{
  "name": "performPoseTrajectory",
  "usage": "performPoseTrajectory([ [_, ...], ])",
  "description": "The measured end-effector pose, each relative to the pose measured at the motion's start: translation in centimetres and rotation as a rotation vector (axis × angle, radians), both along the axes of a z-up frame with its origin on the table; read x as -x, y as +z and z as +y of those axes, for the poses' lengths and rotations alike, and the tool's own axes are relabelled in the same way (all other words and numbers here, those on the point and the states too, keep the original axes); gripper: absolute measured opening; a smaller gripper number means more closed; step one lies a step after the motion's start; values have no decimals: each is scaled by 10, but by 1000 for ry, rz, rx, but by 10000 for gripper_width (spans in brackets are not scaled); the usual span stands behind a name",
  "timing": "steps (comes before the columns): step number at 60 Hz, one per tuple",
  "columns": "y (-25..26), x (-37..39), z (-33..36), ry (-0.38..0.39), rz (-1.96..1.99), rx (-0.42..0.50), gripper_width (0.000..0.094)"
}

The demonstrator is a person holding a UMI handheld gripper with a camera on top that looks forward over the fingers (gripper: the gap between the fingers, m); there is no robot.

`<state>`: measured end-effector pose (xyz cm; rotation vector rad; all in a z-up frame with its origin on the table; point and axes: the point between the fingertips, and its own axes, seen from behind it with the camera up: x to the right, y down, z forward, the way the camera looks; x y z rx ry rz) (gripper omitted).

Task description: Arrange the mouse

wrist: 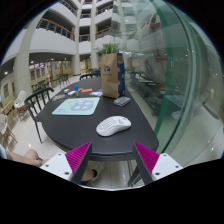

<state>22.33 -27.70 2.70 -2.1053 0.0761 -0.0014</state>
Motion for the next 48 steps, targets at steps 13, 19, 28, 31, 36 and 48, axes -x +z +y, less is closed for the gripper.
performPoseTrajectory([
  [13, -39, 17, 68, 32, -17, 68, 854],
  [19, -41, 17, 93, 35, -39, 92, 856],
  [28, -43, 13, 135, 7, -19, 121, 858],
  [31, -42, 11, 149, -9, -14, 132, 852],
  [36, -44, 8, 170, -34, -25, 152, 821],
  [48, -43, 9, 185, -124, 17, 154, 389],
])
